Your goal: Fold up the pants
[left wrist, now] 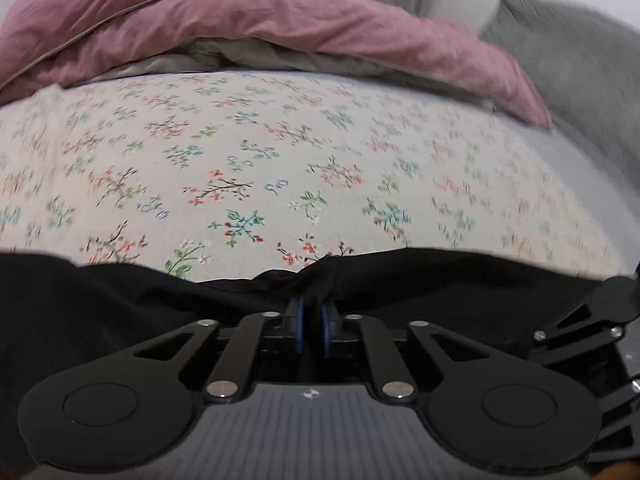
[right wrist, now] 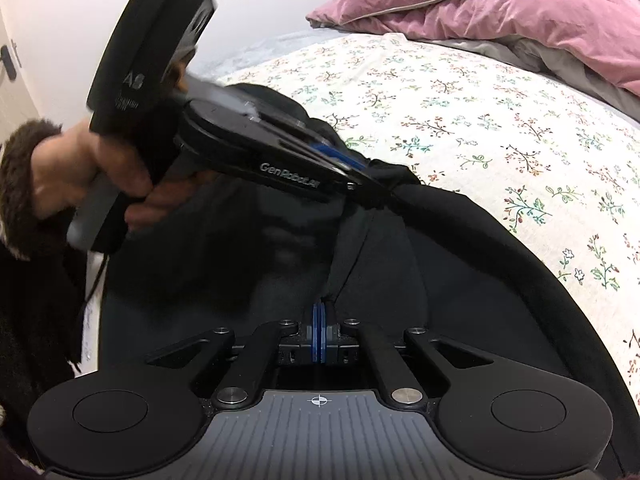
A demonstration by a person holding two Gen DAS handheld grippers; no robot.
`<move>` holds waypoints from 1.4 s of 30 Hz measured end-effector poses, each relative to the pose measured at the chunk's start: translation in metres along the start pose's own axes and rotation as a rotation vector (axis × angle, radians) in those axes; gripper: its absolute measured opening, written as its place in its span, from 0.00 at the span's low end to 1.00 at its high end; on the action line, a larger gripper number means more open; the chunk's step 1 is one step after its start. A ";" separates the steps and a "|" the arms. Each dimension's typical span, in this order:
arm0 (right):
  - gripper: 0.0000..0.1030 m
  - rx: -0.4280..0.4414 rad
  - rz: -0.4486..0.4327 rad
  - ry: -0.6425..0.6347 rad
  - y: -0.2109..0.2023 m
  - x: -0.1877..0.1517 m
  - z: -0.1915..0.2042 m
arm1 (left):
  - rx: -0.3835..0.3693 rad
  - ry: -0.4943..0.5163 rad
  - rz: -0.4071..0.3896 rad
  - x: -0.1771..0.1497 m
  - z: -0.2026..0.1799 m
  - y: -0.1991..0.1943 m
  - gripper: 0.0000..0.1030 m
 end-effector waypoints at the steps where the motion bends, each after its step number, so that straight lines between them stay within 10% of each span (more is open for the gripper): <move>1: 0.09 -0.005 -0.017 0.022 -0.004 0.001 0.001 | -0.013 -0.023 -0.027 0.002 0.001 -0.007 0.07; 4: 0.15 0.012 -0.078 0.117 -0.015 0.014 -0.010 | -0.046 -0.073 -0.092 0.007 0.004 -0.021 0.06; 8: 0.48 0.022 -0.203 0.279 -0.031 0.039 -0.027 | -0.067 -0.079 -0.118 0.007 0.001 -0.025 0.06; 23: 0.47 0.100 -0.174 0.720 0.047 0.074 -0.081 | -0.082 -0.023 -0.066 -0.009 0.028 -0.047 0.37; 29: 0.04 -0.109 -0.185 0.637 0.060 0.086 -0.097 | -0.051 -0.004 -0.010 -0.024 0.049 -0.049 0.38; 42: 0.08 -0.553 -0.133 0.324 0.082 0.105 -0.139 | -0.048 0.018 0.037 -0.035 0.064 -0.062 0.39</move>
Point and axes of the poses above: each gripper's, at about its wrist camera, not at the fingertips, and y roughly the way its jaws point, z to its left, x to its top, the point moved 9 cm from there along y, roughly the way its jaws point, and after that the axes turned 7 degrees about -z, right-handed, at the moved point
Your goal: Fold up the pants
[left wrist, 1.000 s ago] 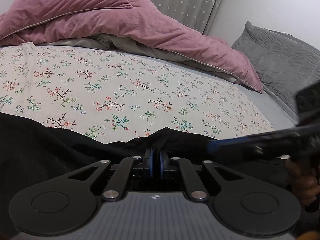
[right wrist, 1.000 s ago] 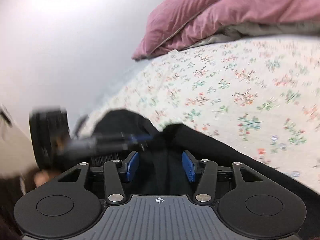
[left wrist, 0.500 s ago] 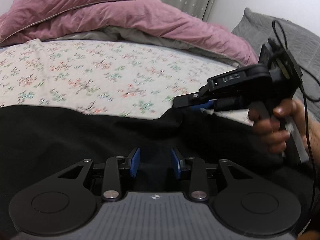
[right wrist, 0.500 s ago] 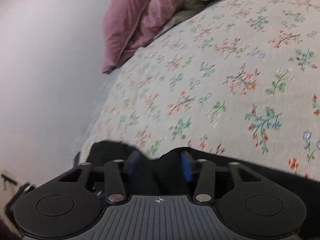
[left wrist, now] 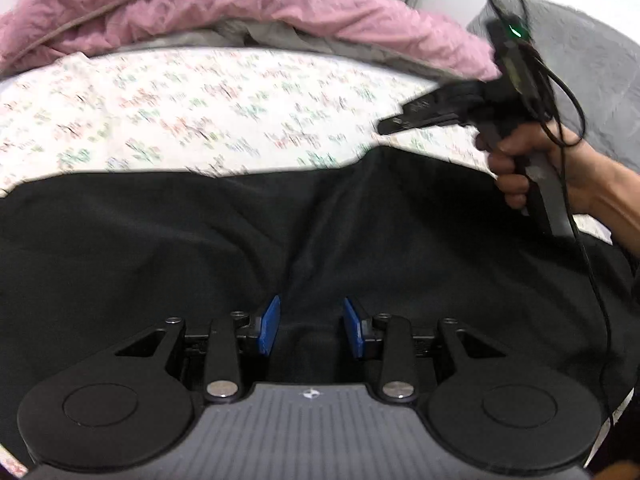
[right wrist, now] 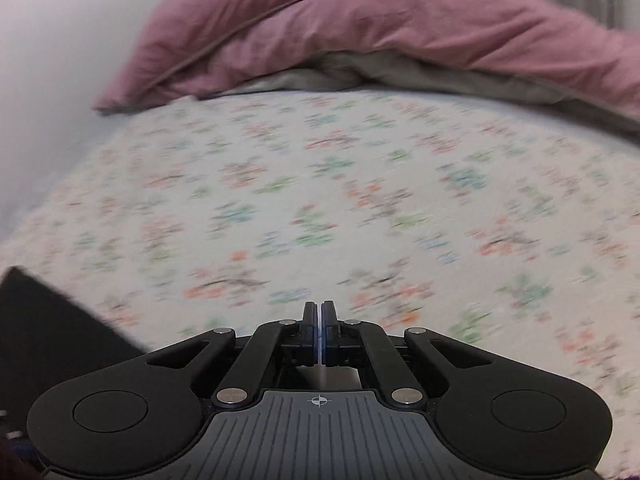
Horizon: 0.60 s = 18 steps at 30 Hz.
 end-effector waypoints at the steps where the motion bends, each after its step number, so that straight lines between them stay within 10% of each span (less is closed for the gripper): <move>1: 0.08 -0.011 -0.023 -0.002 -0.008 0.003 0.000 | 0.018 0.008 -0.033 0.005 0.005 -0.004 0.39; 7: 0.09 0.088 -0.109 -0.184 -0.061 -0.013 0.062 | 0.141 0.059 -0.178 0.035 0.046 -0.008 0.39; 11: 0.09 0.071 -0.062 -0.321 -0.056 -0.050 0.083 | 0.284 -0.052 -0.130 0.027 0.096 0.004 0.39; 18: 0.09 -0.204 -0.018 -0.231 -0.051 -0.066 -0.025 | 0.447 -0.109 -0.109 0.022 0.138 -0.011 0.20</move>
Point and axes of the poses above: each gripper's, at about its wrist camera, not at the fingertips, and y roughly the way its jaws point, z to its left, x to its top, the point moved 9 cm from there along y, roughly the way its jaws point, and after that the axes turned 7 degrees about -z, right-handed, at the moved point
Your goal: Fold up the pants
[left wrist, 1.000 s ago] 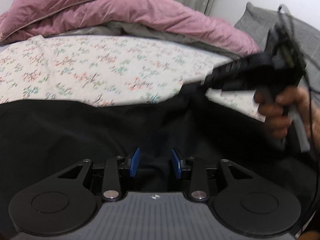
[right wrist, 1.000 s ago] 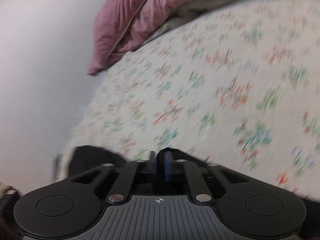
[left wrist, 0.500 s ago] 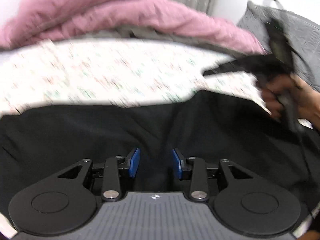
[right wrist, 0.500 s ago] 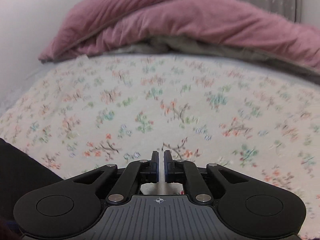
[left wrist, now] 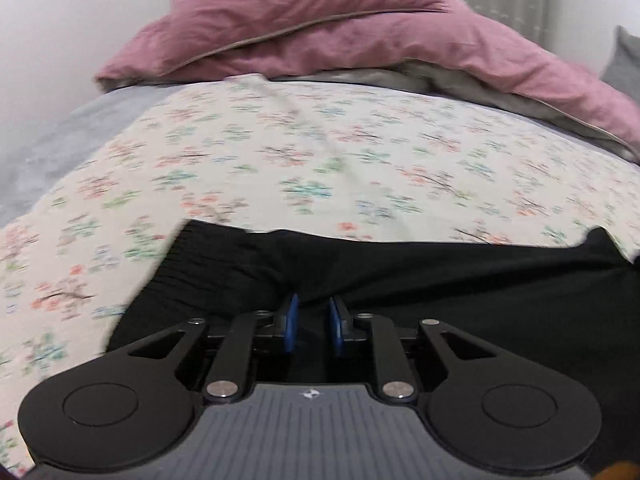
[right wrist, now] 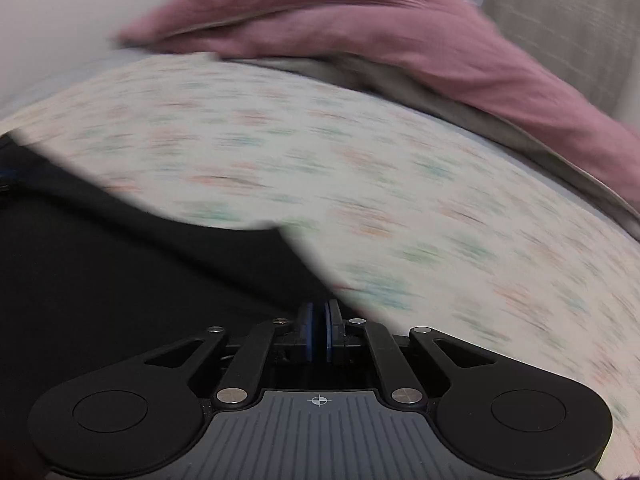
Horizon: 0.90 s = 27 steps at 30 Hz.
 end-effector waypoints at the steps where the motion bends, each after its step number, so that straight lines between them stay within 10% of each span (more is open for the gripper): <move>1: 0.10 -0.040 0.017 0.021 -0.002 -0.003 -0.016 | 0.003 -0.014 -0.004 0.005 0.001 -0.002 0.20; 7: 0.13 0.003 -0.004 0.066 -0.054 -0.011 -0.022 | -0.181 0.095 -0.094 0.003 -0.044 -0.049 0.39; 13: 0.16 0.230 -0.027 0.010 -0.105 -0.025 0.072 | -0.427 0.234 -0.046 -0.034 -0.097 -0.076 0.47; 18: 0.17 0.277 -0.004 -0.068 -0.128 -0.064 0.118 | -0.506 0.349 0.021 -0.073 -0.107 -0.094 0.48; 27: 0.18 0.213 0.019 -0.021 -0.178 -0.111 0.069 | -0.503 0.328 0.062 -0.091 -0.081 -0.105 0.48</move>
Point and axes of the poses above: each gripper's, at about its wrist camera, not at the fingertips, and y roughly the way its jaws point, z to its left, x to its top, the point moved 9 cm from there along y, roughly the way its jaws point, and after that the axes turned 7 degrees about -z, right-handed, at the moved point
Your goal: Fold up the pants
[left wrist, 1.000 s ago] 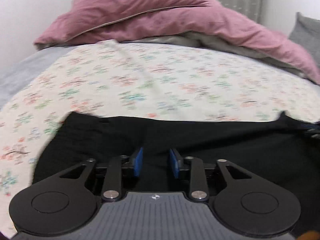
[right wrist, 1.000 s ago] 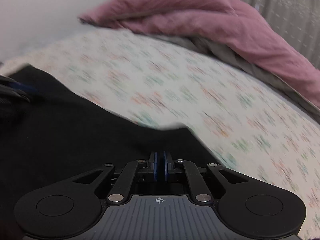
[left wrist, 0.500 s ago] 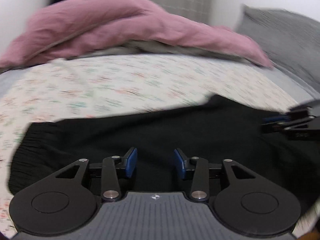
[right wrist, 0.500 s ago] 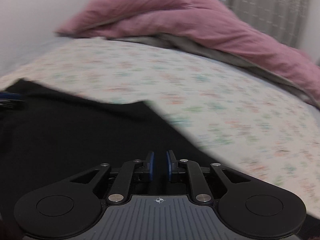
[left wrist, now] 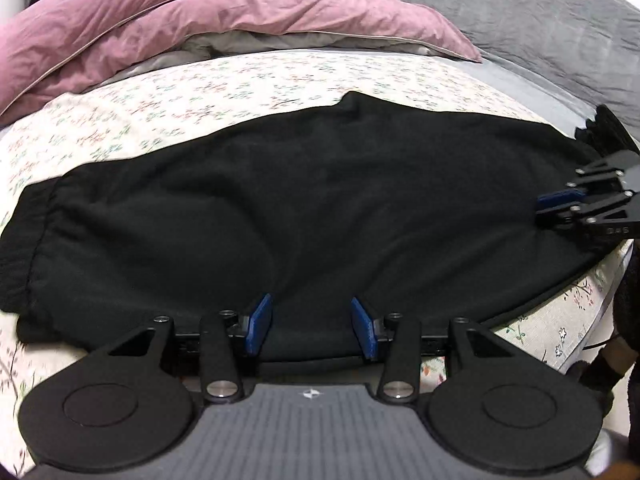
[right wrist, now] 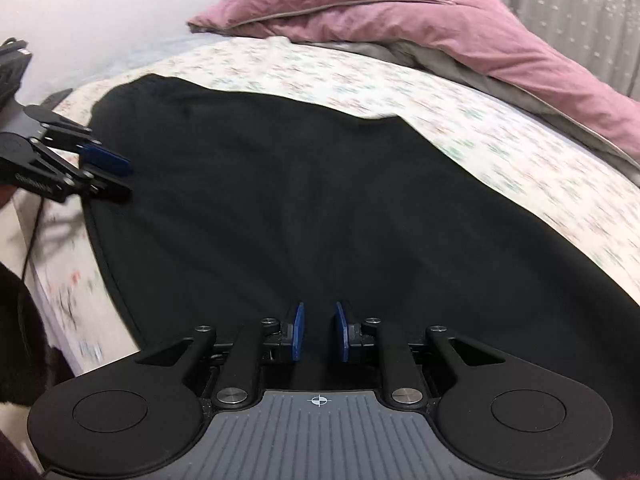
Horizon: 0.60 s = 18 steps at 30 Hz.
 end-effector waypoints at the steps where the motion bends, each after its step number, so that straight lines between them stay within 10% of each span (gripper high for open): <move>1: 0.18 -0.016 0.004 0.017 -0.006 -0.006 -0.010 | 0.007 -0.008 0.001 -0.001 0.001 -0.001 0.48; 8: 0.24 -0.245 0.005 0.156 -0.048 -0.029 -0.116 | 0.007 -0.045 -0.027 0.022 -0.001 0.011 0.49; 18: 0.58 -0.532 0.019 0.419 -0.103 -0.073 -0.279 | -0.039 -0.029 -0.054 0.080 -0.038 0.064 0.58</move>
Point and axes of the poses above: each gripper's, at about its wrist camera, not at the fingertips, and y roughly the way its jaws point, z to its left, x to its top, the point moved 9 cm from there along y, roughly the way its jaws point, and after that the axes turned 7 degrees about -z, right-handed, at the moved point
